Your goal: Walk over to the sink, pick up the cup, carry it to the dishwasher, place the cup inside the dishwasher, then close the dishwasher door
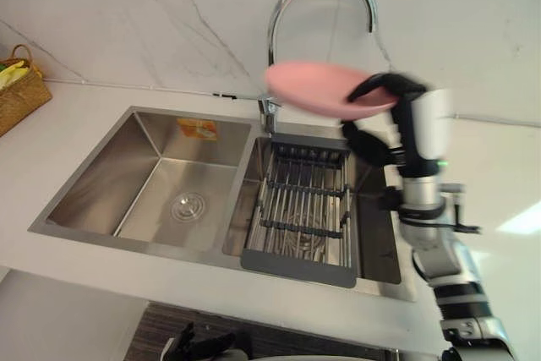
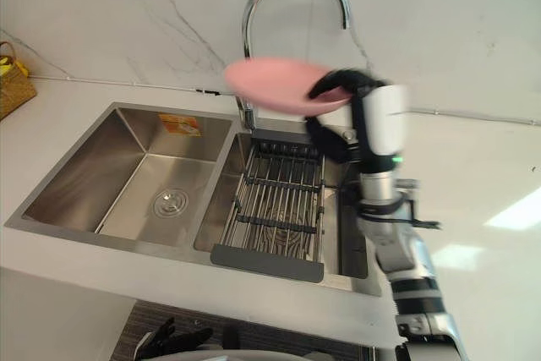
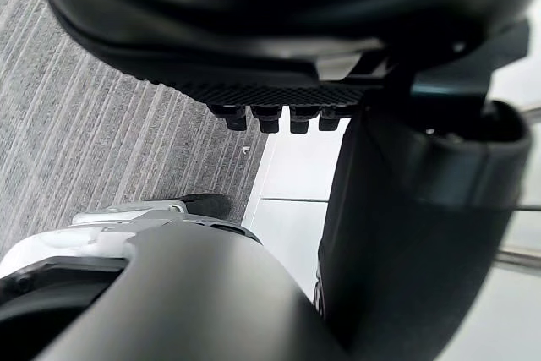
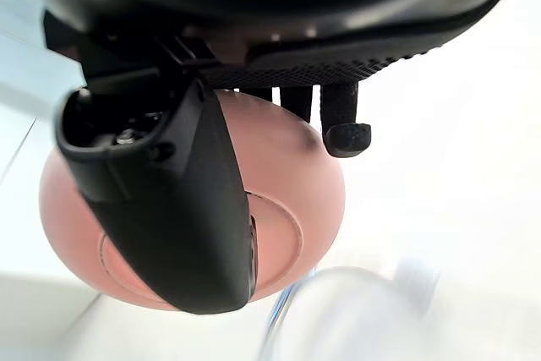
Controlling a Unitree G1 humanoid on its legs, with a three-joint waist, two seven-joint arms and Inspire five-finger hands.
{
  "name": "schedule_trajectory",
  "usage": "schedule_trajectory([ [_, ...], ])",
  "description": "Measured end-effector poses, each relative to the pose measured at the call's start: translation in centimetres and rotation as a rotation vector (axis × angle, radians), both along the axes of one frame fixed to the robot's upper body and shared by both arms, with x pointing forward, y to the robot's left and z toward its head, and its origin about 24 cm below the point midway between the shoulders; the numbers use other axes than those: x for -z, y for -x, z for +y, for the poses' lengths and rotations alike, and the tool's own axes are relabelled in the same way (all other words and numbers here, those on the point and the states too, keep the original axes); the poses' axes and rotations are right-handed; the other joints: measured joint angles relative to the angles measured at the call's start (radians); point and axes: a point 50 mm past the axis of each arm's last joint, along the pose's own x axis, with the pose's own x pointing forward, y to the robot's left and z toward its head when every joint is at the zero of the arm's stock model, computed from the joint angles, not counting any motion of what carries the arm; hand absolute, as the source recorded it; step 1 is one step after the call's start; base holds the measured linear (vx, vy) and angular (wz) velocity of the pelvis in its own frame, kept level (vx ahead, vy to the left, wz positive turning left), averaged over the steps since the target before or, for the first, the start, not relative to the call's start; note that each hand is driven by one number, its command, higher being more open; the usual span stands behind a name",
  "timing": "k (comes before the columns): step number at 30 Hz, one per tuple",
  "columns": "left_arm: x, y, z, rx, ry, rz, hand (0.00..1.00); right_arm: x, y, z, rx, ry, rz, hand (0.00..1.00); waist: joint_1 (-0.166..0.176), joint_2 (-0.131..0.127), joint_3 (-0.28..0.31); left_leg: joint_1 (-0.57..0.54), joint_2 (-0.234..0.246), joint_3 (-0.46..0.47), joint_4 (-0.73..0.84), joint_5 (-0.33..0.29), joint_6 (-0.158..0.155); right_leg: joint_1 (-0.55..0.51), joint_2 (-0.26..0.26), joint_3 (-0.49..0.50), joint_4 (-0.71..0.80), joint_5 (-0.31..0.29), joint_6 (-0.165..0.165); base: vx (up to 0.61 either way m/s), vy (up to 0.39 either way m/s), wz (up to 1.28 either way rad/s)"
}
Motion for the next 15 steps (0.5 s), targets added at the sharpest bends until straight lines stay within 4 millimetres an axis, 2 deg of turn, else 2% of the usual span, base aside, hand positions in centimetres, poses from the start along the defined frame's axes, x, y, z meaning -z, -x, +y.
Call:
schedule_trajectory([
  [2,0.0,0.2,0.1,0.016,-0.008,0.008,1.0,-1.1,2.4,-3.6,0.209,-0.032,-0.096,0.0,-0.029,-0.007,0.004,0.001,0.006,0.029,0.0,-0.002,0.001,-0.037,-0.002,0.033,0.045,0.0,0.0,-0.03,0.029,-0.4],
  [4,0.0,0.2,0.2,0.034,-0.015,0.012,1.0,-1.1,4.3,-6.0,0.351,-0.069,-0.133,0.0,-0.043,-0.015,0.004,0.005,0.012,0.063,0.0,-0.011,-0.002,-0.074,-0.003,0.061,0.087,0.0,0.0,-0.06,0.046,-0.49],
  [6,0.0,0.3,0.4,0.051,-0.024,0.02,1.0,-0.7,5.8,-7.7,0.452,-0.116,-0.141,0.0,-0.057,-0.026,0.002,0.005,0.016,0.107,-0.001,-0.02,0.005,-0.124,-0.003,0.069,0.123,0.005,-0.008,-0.11,0.053,-0.78],
  [7,-0.1,0.3,0.8,0.058,-0.031,0.024,1.0,-0.2,6.6,-8.4,0.499,-0.145,-0.14,0.0,-0.061,-0.046,-0.003,0.002,0.005,0.146,0.004,-0.027,-0.005,-0.158,-0.009,0.053,0.117,0.017,-0.027,-0.13,0.058,-0.98],
  [8,-0.2,0.2,1.1,0.067,-0.038,0.023,1.0,0.0,7.1,-8.8,0.521,-0.158,-0.14,0.0,-0.066,-0.062,0.001,-0.009,-0.008,0.172,0.053,-0.027,0.0,-0.173,-0.026,0.062,0.11,0.014,-0.037,-0.05,0.117,-0.82],
  [9,-0.3,-0.2,1.5,0.081,-0.05,0.021,1.0,0.7,8.3,-9.6,0.58,-0.178,-0.121,0.0,-0.089,-0.074,0.003,-0.048,-0.008,0.199,0.183,-0.126,0.009,-0.184,-0.048,0.008,0.121,-0.002,-0.045,0.0,0.173,-0.85],
  [10,-0.3,0.2,1.6,0.065,-0.056,0.039,1.0,1.6,9.6,-10.2,0.636,-0.206,-0.106,0.0,-0.09,-0.079,0.002,-0.031,-0.005,0.233,0.158,-0.144,0.025,-0.192,-0.063,-0.036,0.117,-0.006,-0.05,0.0,0.173,-0.92],
  [11,-0.2,0.6,1.6,0.046,-0.054,0.055,1.0,2.3,10.5,-10.5,0.672,-0.221,-0.092,0.0,-0.093,-0.079,-0.003,-0.014,0.001,0.256,0.108,-0.137,0.035,-0.195,-0.066,-0.082,0.107,-0.033,-0.084,-0.07,0.133,-1.09],
  [12,0.0,1.1,1.4,0.023,-0.052,0.079,1.0,2.9,11.3,-10.8,0.7,-0.231,-0.082,0.0,-0.097,-0.054,-0.017,-0.01,0.022,0.29,0.064,-0.111,0.064,-0.207,-0.063,-0.14,0.137,-0.041,-0.125,-0.08,0.082,-0.95],
  [14,0.1,1.8,1.6,-0.039,-0.045,0.103,1.0,4.3,11.8,-10.7,0.726,-0.29,-0.094,0.0,-0.116,-0.05,-0.029,-0.008,0.072,0.369,0.038,-0.085,0.058,-0.245,-0.073,-0.246,0.305,-0.06,-0.17,-0.07,0.076,-1.04],
  [15,0.2,2.0,1.7,-0.061,-0.045,0.117,1.0,4.8,11.9,-10.7,0.729,-0.304,-0.099,0.0,-0.115,-0.052,-0.035,-0.005,0.085,0.391,0.039,-0.084,0.058,-0.242,-0.078,-0.276,0.341,-0.063,-0.174,-0.04,0.023,-1.14],
])
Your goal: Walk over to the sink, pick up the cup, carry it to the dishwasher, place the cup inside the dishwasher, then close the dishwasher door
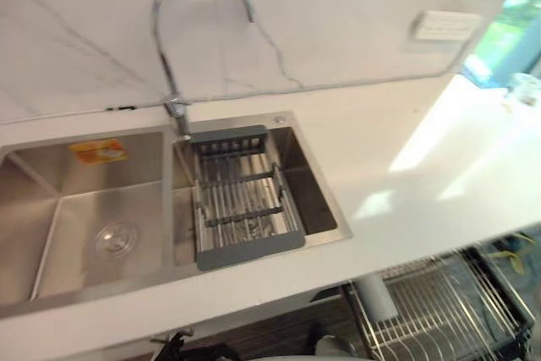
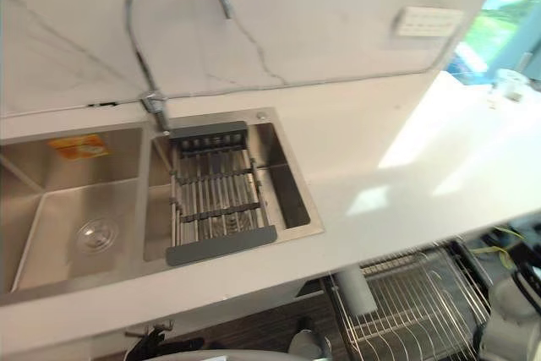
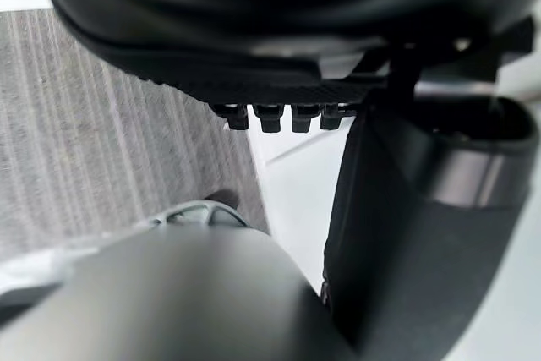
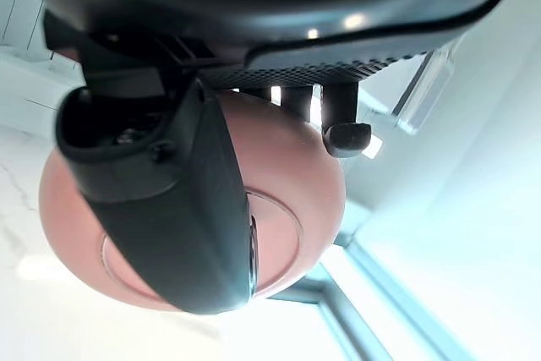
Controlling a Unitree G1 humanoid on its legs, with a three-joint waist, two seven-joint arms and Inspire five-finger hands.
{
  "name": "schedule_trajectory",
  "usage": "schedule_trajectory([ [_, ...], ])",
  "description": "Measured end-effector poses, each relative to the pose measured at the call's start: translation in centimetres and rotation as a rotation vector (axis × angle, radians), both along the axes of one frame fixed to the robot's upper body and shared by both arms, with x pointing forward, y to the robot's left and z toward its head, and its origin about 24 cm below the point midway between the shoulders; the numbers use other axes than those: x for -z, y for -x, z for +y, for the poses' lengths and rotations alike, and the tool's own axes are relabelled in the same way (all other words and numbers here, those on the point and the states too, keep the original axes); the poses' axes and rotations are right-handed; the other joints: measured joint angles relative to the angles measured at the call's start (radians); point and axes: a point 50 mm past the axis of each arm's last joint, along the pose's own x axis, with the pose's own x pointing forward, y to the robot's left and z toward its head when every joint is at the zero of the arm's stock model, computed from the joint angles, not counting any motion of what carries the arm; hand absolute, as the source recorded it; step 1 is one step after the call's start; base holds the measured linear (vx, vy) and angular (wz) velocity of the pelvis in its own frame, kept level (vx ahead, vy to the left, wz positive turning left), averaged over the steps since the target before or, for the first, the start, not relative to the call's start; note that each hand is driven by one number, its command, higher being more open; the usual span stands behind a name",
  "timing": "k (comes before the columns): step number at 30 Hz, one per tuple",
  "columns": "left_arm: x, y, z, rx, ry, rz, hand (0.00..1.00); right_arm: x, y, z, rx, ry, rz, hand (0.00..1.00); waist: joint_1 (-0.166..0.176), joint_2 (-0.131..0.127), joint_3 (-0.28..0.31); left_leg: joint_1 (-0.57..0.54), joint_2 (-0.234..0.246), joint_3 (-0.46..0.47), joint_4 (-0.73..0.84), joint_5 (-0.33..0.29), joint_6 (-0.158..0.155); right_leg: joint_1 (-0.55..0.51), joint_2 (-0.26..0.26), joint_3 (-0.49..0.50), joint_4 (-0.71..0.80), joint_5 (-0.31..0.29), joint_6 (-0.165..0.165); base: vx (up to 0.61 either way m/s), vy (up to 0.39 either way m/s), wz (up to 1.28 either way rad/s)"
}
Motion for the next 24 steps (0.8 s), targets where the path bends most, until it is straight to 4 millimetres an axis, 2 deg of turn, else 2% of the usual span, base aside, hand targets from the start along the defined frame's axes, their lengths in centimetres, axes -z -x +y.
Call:
schedule_trajectory([
  [1,0.1,0.8,0.3,-0.068,-0.001,0.029,1.0,0.6,0.1,0.2,-0.002,-0.012,-0.015,0.0,0.002,0.001,-0.014,0.001,0.021,0.047,0.009,0.001,0.0,0.015,-0.015,-0.041,0.053,-0.005,-0.004,0.02,-0.052,-1.12],
  [2,0.2,1.4,0.6,-0.125,0.002,0.041,1.0,0.8,0.2,0.3,-0.011,-0.012,-0.032,0.0,0.003,-0.017,-0.031,-0.002,0.029,0.094,0.038,-0.001,-0.003,0.039,-0.039,-0.063,0.08,0.007,-0.014,0.05,-0.078,-1.08],
  [3,0.1,1.5,0.9,-0.156,0.002,0.038,1.0,0.8,0.1,0.5,-0.02,-0.009,-0.04,0.0,0.002,-0.035,-0.038,-0.011,0.03,0.111,0.068,-0.003,-0.007,0.049,-0.05,-0.064,0.065,0.057,-0.012,0.03,-0.131,-1.08],
  [4,0.0,1.4,1.3,-0.214,0.007,0.026,1.0,0.6,-0.4,0.7,-0.045,-0.003,-0.064,0.0,0.01,-0.052,-0.033,-0.039,0.042,0.155,0.136,-0.029,-0.006,0.034,-0.027,-0.076,0.017,0.076,0.001,-0.09,-0.101,-1.08],
  [5,0.2,1.2,1.0,-0.236,0.022,0.027,1.0,0.5,-1.1,1.0,-0.073,-0.011,-0.086,0.0,0.024,-0.049,-0.035,-0.059,0.013,0.157,0.118,-0.042,-0.003,0.044,0.011,-0.018,-0.12,0.118,0.03,-0.16,-0.056,-1.19],
  [6,0.3,1.4,0.5,-0.243,0.036,0.03,1.0,0.4,-1.5,1.1,-0.083,-0.014,-0.101,0.0,0.039,-0.03,-0.043,-0.066,0.013,0.164,0.091,-0.033,0.012,0.063,0.061,0.017,-0.223,0.156,0.068,-0.2,0.008,-1.22],
  [7,0.3,1.2,0.5,-0.257,0.036,0.013,1.0,1.0,-2.7,1.7,-0.115,-0.058,-0.131,0.0,0.057,-0.029,-0.039,-0.066,0.025,0.226,0.088,-0.026,0.014,0.072,0.059,0.039,-0.181,0.069,0.049,-0.16,-0.015,-1.16],
  [8,0.2,0.9,0.6,-0.259,0.031,0.004,1.0,1.9,-3.6,2.4,-0.148,-0.105,-0.115,0.0,0.065,-0.03,-0.041,-0.065,0.046,0.26,0.108,-0.028,0.014,0.097,0.053,0.036,-0.109,-0.004,0.054,-0.13,-0.053,-1.09],
  [9,0.2,0.7,0.6,-0.26,0.029,-0.003,1.0,2.3,-4.1,2.7,-0.171,-0.12,-0.1,0.0,0.073,-0.024,-0.037,-0.063,0.056,0.279,0.117,-0.029,0.012,0.121,0.054,0.032,-0.106,-0.014,0.068,-0.09,-0.106,-1.01],
  [10,0.1,0.5,0.6,-0.27,0.028,-0.008,1.0,2.5,-4.8,3.5,-0.222,-0.125,-0.072,0.0,0.088,-0.031,-0.04,-0.061,0.064,0.317,0.137,-0.031,0.008,0.18,0.053,0.021,-0.153,-0.006,0.083,-0.12,-0.21,-0.97],
  [11,0.0,0.4,1.0,-0.275,0.016,-0.011,1.0,2.4,-5.4,4.2,-0.273,-0.119,-0.055,0.0,0.088,-0.054,-0.042,-0.072,0.064,0.345,0.167,-0.035,0.003,0.232,0.056,0.036,-0.262,0.019,0.115,-0.16,-0.242,-0.87],
  [12,-0.1,0.2,1.1,-0.275,0.013,-0.017,1.0,2.3,-5.6,4.4,-0.29,-0.118,-0.046,0.0,0.089,-0.059,-0.04,-0.08,0.063,0.358,0.177,-0.035,0.0,0.238,0.062,0.037,-0.304,0.022,0.124,-0.17,-0.238,-0.71],
  [13,-0.1,0.0,1.1,-0.274,0.012,-0.026,1.0,2.6,-5.9,4.7,-0.313,-0.127,-0.013,0.0,0.09,-0.06,-0.038,-0.094,0.063,0.381,0.188,-0.029,-0.009,0.239,0.068,0.035,-0.362,0.024,0.152,-0.14,-0.137,-0.42],
  [14,-0.1,-0.1,1.0,-0.274,0.015,-0.027,1.0,2.9,-5.8,4.7,-0.316,-0.138,0.011,0.0,0.084,-0.055,-0.035,-0.099,0.068,0.382,0.192,-0.025,-0.011,0.241,0.074,0.036,-0.378,0.026,0.159,-0.19,-0.15,-0.27],
  [16,0.1,0.2,0.1,-0.291,0.04,-0.026,1.0,4.9,-4.8,4.5,-0.308,-0.202,0.139,0.0,0.08,-0.022,-0.036,-0.096,0.087,0.377,0.188,0.001,-0.02,0.245,0.095,0.034,-0.382,0.029,0.154,-0.19,-0.107,0.0],
  [18,0.2,0.4,-0.3,-0.303,0.051,-0.029,1.0,6.1,-4.5,4.9,-0.333,-0.228,0.217,0.0,0.077,-0.005,-0.034,-0.093,0.087,0.375,0.17,0.019,-0.019,0.242,0.102,0.034,-0.382,0.028,0.15,-0.12,-0.025,0.0],
  [20,0.2,0.6,-0.4,-0.314,0.049,-0.039,1.0,7.6,-4.6,6.2,-0.385,-0.266,0.29,0.0,0.076,0.0,-0.03,-0.101,0.087,0.372,0.154,0.036,-0.013,0.23,0.109,0.032,-0.381,0.032,0.144,-0.11,-0.004,0.04],
  [24,0.0,0.0,-0.4,-0.309,0.046,-0.074,1.0,9.0,-5.8,8.7,-0.495,-0.26,0.395,0.0,0.084,0.006,0.0,-0.104,0.075,0.352,0.131,0.053,0.005,0.232,0.108,0.013,-0.377,0.036,0.138,-0.08,0.036,0.17],
])
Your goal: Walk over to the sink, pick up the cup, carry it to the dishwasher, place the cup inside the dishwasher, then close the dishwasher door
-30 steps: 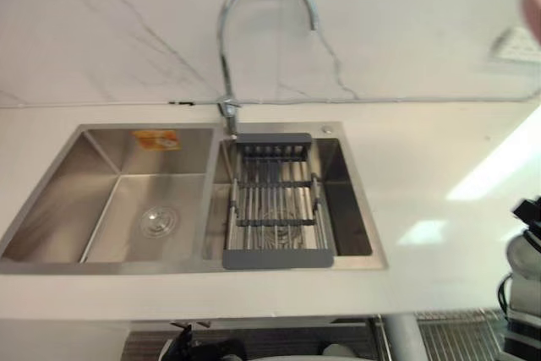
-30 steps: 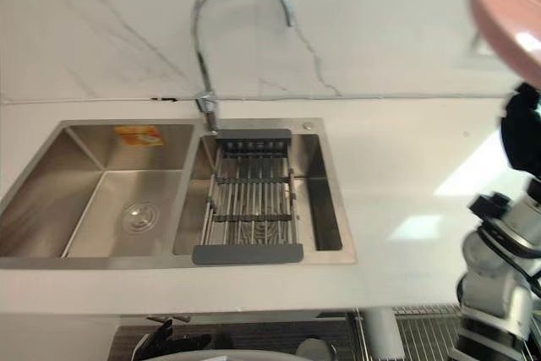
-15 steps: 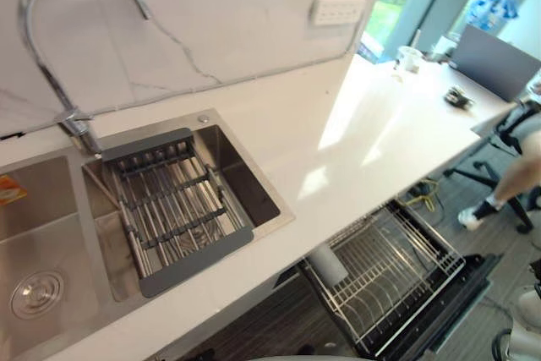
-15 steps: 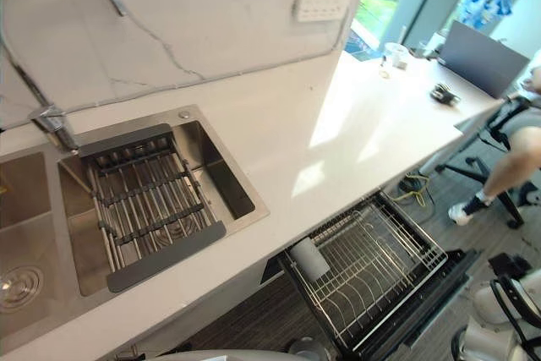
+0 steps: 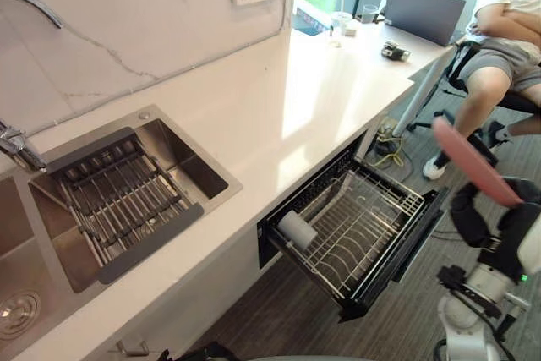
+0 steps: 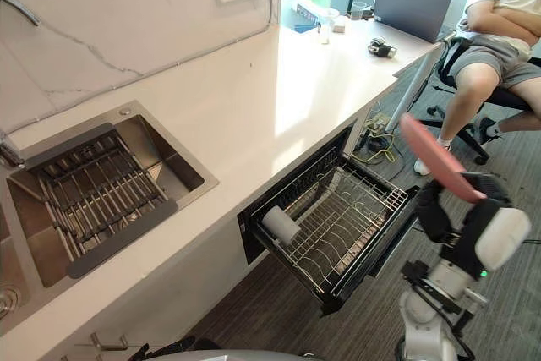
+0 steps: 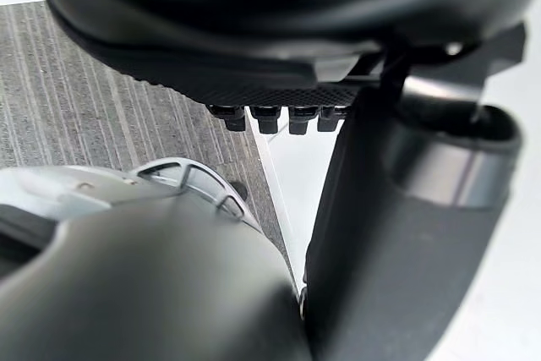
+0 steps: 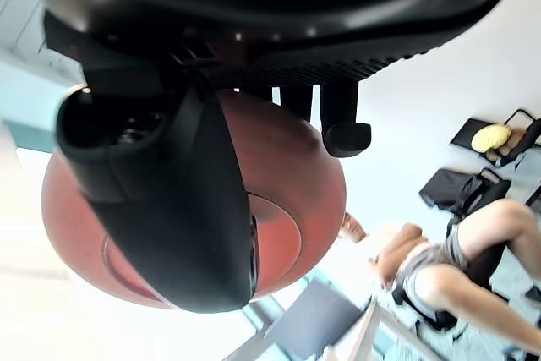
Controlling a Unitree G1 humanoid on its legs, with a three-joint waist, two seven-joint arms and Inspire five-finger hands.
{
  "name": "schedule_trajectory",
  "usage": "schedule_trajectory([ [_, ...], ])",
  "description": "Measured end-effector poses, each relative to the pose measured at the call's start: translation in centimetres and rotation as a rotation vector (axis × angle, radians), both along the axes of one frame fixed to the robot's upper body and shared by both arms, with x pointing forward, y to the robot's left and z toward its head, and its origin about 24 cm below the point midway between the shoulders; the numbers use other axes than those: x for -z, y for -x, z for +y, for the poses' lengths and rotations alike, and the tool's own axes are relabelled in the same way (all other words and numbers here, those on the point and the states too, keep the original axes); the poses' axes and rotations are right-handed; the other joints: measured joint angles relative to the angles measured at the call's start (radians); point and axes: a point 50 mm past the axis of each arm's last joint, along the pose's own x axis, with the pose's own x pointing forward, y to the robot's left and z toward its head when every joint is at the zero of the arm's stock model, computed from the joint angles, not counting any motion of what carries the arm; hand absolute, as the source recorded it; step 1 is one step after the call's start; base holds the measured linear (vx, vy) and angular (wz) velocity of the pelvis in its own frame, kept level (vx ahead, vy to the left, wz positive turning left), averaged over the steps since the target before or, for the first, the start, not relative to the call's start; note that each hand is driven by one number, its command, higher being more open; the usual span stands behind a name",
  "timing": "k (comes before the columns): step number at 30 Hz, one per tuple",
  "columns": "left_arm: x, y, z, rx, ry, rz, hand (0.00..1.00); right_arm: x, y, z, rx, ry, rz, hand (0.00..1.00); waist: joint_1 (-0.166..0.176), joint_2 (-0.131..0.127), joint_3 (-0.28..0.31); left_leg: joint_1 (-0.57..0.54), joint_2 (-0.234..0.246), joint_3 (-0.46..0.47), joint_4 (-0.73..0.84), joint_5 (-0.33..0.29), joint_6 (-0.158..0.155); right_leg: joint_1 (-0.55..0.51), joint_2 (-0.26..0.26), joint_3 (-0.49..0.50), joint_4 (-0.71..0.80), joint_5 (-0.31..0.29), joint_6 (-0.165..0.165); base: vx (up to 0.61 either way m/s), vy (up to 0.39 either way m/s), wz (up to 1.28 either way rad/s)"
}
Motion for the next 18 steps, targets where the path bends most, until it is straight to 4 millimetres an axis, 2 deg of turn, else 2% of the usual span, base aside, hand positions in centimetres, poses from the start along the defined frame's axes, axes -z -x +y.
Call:
schedule_trajectory([
  [5,-0.1,-0.4,-0.2,0.002,0.001,-0.019,1.0,1.6,-1.5,2.1,-0.129,-0.027,0.125,0.0,0.012,0.003,0.042,0.001,-0.038,-0.046,-0.054,0.035,0.023,0.016,-0.007,-0.045,-0.001,0.001,0.001,-0.03,0.05,0.28],
  [10,-0.1,-0.6,-0.3,0.01,0.012,-0.029,1.0,3.8,-2.1,2.1,-0.153,-0.044,0.291,0.0,0.024,0.009,0.059,-0.008,-0.049,-0.086,-0.051,0.036,0.027,0.037,-0.009,-0.082,-0.002,0.002,0.004,0.02,0.04,0.23],
  [14,-0.5,-1.9,-0.6,0.04,0.027,-0.084,1.0,4.1,-3.3,0.2,-0.111,-0.001,0.361,0.0,0.026,0.044,0.101,-0.069,-0.034,-0.129,-0.008,0.031,0.041,0.014,-0.003,-0.12,0.003,0.003,0.002,-0.01,0.021,0.31],
  [16,-0.6,-2.9,-1.2,0.073,0.054,-0.119,1.0,3.4,-4.3,-1.1,-0.061,0.028,0.364,0.0,0.027,0.079,0.14,-0.09,-0.031,-0.155,0.003,0.034,0.047,0.009,0.0,-0.14,0.006,0.003,0.001,-0.04,0.055,0.27],
  [18,-0.8,-3.5,-1.5,0.1,0.067,-0.141,1.0,2.5,-5.2,-1.9,-0.024,0.04,0.34,0.0,0.028,0.103,0.159,-0.11,-0.03,-0.165,0.003,0.039,0.053,-0.01,0.0,-0.148,0.017,-0.001,-0.004,-0.04,0.059,0.15],
])
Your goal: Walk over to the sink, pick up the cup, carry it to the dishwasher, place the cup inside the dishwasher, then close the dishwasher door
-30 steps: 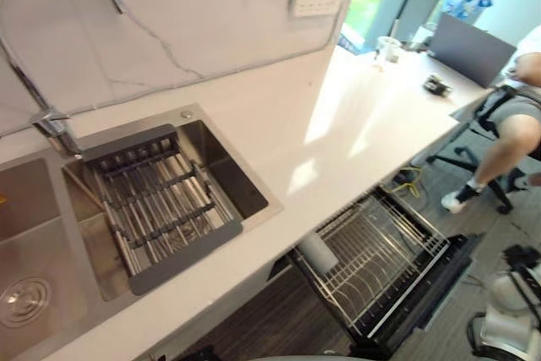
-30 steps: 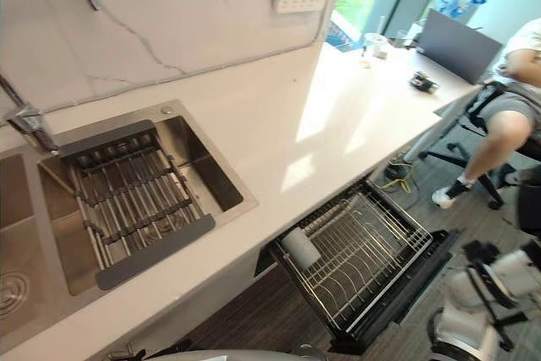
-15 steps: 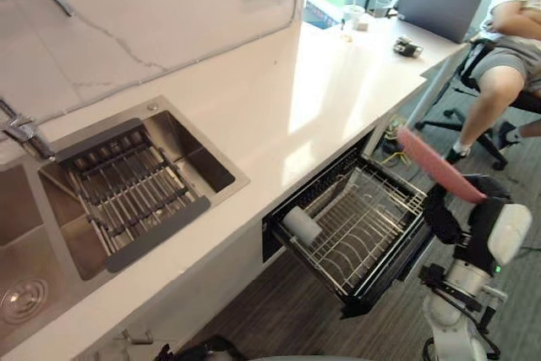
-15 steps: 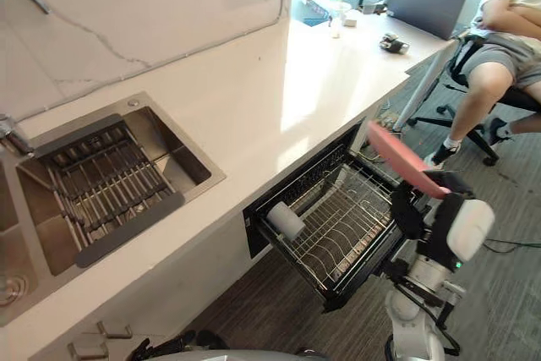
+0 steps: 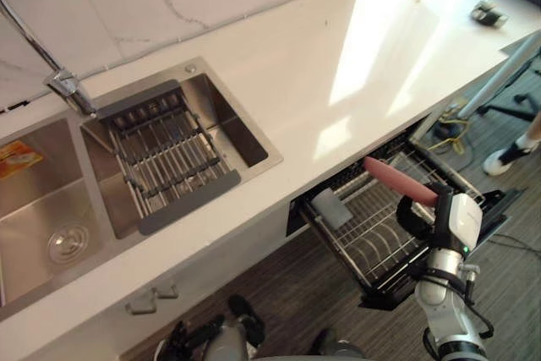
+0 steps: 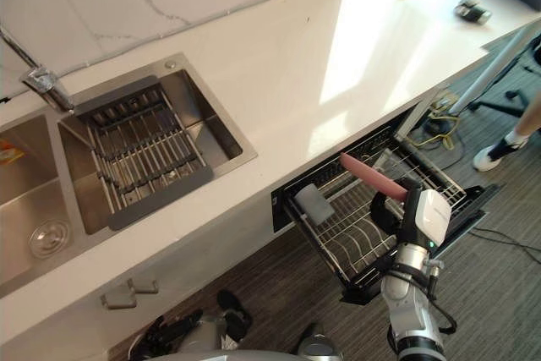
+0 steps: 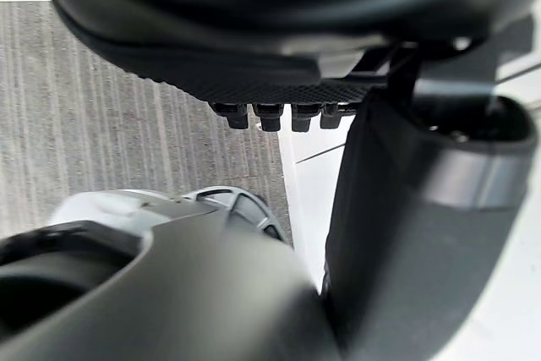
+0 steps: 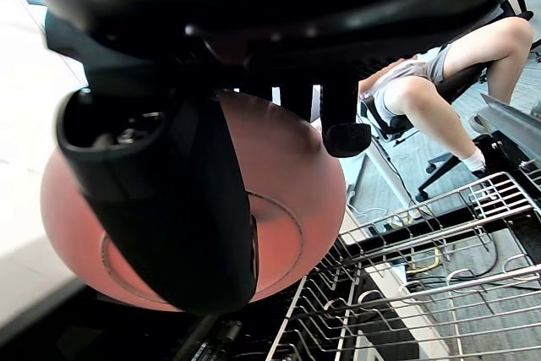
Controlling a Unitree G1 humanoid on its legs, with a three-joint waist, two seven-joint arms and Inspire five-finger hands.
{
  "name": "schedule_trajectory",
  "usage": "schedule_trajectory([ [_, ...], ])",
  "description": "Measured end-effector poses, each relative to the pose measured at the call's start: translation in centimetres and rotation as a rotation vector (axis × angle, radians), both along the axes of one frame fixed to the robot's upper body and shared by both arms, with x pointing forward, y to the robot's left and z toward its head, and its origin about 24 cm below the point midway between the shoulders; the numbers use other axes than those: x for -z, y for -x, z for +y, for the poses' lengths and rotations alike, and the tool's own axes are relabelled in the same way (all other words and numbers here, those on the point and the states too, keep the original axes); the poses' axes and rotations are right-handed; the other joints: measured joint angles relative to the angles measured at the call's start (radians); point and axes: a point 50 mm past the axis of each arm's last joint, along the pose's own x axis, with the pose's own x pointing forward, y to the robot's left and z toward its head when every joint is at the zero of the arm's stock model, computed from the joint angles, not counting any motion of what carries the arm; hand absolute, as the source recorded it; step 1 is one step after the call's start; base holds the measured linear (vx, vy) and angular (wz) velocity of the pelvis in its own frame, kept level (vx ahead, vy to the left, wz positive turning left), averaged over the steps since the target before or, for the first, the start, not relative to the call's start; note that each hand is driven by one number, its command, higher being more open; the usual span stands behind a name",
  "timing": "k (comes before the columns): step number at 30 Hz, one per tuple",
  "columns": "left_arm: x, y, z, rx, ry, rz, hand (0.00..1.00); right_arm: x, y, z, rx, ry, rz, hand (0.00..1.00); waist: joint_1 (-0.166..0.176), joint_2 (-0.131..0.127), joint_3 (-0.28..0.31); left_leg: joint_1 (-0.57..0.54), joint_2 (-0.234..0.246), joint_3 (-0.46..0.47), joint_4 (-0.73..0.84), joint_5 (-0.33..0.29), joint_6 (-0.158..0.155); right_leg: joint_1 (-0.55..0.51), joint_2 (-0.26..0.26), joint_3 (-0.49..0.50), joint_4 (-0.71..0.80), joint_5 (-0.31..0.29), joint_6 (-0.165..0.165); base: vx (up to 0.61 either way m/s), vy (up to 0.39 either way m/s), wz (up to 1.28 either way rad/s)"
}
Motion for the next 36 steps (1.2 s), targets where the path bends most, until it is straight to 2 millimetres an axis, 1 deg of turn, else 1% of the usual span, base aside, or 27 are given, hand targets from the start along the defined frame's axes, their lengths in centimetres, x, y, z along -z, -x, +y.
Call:
schedule_trajectory([
  [1,0.0,-0.3,-0.1,0.006,0.01,-0.006,1.0,-0.6,-0.4,-0.5,0.024,-0.002,-0.022,0.0,0.0,0.012,0.011,-0.014,0.0,-0.008,0.001,0.003,0.003,-0.011,0.0,-0.004,0.005,-0.001,-0.001,-0.02,0.061,0.11],
  [4,-0.2,-1.1,-0.1,0.009,0.027,-0.033,1.0,-0.9,-1.1,-1.4,0.079,-0.005,-0.018,0.0,0.001,0.022,0.045,-0.027,0.001,-0.047,0.012,0.005,0.004,-0.02,-0.005,-0.008,0.024,-0.007,-0.001,0.02,0.067,0.06],
  [6,-0.3,-1.3,-0.2,-0.015,0.05,-0.047,1.0,-0.6,-1.3,-1.9,0.107,-0.018,0.009,0.0,0.002,0.028,0.066,-0.032,0.001,-0.065,0.017,0.005,0.004,-0.025,-0.012,-0.007,0.042,-0.016,0.0,0.03,0.064,0.01],
  [8,-0.3,-1.7,-0.3,-0.042,0.076,-0.058,1.0,0.3,-1.4,-2.1,0.122,-0.032,0.079,0.0,0.008,0.036,0.09,-0.038,0.001,-0.095,0.03,0.007,0.001,-0.035,-0.027,-0.005,0.076,-0.035,0.001,0.03,0.049,-0.01],
  [10,-0.3,-2.1,-0.4,-0.045,0.086,-0.066,1.0,1.0,-1.4,-2.1,0.134,-0.045,0.134,0.0,0.018,0.045,0.097,-0.044,0.002,-0.104,0.031,0.01,-0.003,-0.05,-0.034,0.002,0.097,-0.046,0.0,0.02,0.033,-0.07],
  [12,-0.4,-2.4,-0.5,-0.04,0.091,-0.074,1.0,1.3,-1.9,-1.9,0.141,-0.069,0.167,0.0,0.021,0.055,0.106,-0.055,0.004,-0.113,0.032,0.012,-0.006,-0.07,-0.04,0.005,0.124,-0.059,-0.001,0.01,0.015,-0.02],
  [14,-0.6,-3.2,-0.5,-0.034,0.093,-0.092,1.0,0.9,-3.0,-1.4,0.136,-0.067,0.187,0.0,0.026,0.063,0.131,-0.063,0.006,-0.12,0.032,0.02,-0.012,-0.102,-0.057,0.015,0.17,-0.082,-0.005,0.0,0.034,-0.07],
  [16,-0.7,-3.7,-0.6,-0.032,0.096,-0.104,1.0,0.4,-3.8,-1.2,0.137,-0.067,0.192,0.0,0.027,0.068,0.141,-0.075,0.003,-0.139,0.031,0.028,-0.017,-0.126,-0.071,0.019,0.203,-0.099,-0.007,0.0,0.014,-0.03],
  [17,-0.8,-3.9,-0.6,-0.045,0.106,-0.113,1.0,-0.1,-4.3,-1.2,0.137,-0.064,0.191,0.0,0.029,0.067,0.155,-0.076,0.0,-0.144,0.031,0.037,-0.017,-0.136,-0.082,0.023,0.225,-0.109,-0.008,0.0,0.0,0.0],
  [20,-0.8,-4.3,-0.7,-0.071,0.132,-0.122,1.0,-1.5,-5.4,-1.2,0.114,-0.009,0.176,0.0,0.03,0.065,0.172,-0.084,-0.008,-0.152,0.028,0.066,-0.022,-0.166,-0.105,0.038,0.267,-0.126,-0.014,0.0,-0.004,-0.07],
  [22,-0.9,-4.4,-0.7,-0.075,0.136,-0.123,1.0,-1.7,-5.8,-1.1,0.102,0.028,0.185,0.0,0.031,0.065,0.172,-0.087,-0.012,-0.156,0.028,0.082,-0.032,-0.177,-0.114,0.044,0.28,-0.131,-0.016,-0.01,-0.025,-0.08],
  [24,-0.9,-4.4,-0.7,-0.078,0.137,-0.125,1.0,-1.9,-5.9,-0.9,0.105,0.055,0.183,0.0,0.032,0.065,0.172,-0.088,-0.013,-0.16,0.028,0.091,-0.041,-0.188,-0.124,0.051,0.297,-0.14,-0.019,-0.02,-0.023,-0.06],
  [26,-0.9,-4.6,-0.8,-0.082,0.143,-0.129,1.0,-1.9,-5.8,-0.9,0.145,0.08,0.17,0.0,0.034,0.066,0.173,-0.091,-0.013,-0.167,0.027,0.095,-0.046,-0.2,-0.129,0.057,0.314,-0.149,-0.022,-0.03,-0.016,-0.04],
  [30,-1.0,-4.9,-0.9,-0.083,0.151,-0.135,1.0,-1.7,-5.1,-1.9,0.287,0.14,0.158,0.0,0.044,0.067,0.175,-0.099,-0.014,-0.168,0.022,0.096,-0.048,-0.223,-0.136,0.066,0.337,-0.156,-0.024,-0.02,-0.003,-0.03],
  [31,-1.0,-5.1,-1.0,-0.081,0.157,-0.138,1.0,-1.6,-4.7,-2.4,0.341,0.169,0.165,0.0,0.044,0.067,0.177,-0.1,-0.017,-0.168,0.021,0.096,-0.048,-0.227,-0.14,0.067,0.343,-0.156,-0.024,0.0,0.0,0.0],
  [36,-1.0,-5.3,-1.2,-0.076,0.161,-0.141,1.0,-1.3,-3.6,-2.9,0.416,0.252,0.139,0.0,0.044,0.07,0.179,-0.106,-0.019,-0.168,0.022,0.096,-0.048,-0.239,-0.146,0.071,0.352,-0.156,-0.024,0.0,0.0,0.0],
])
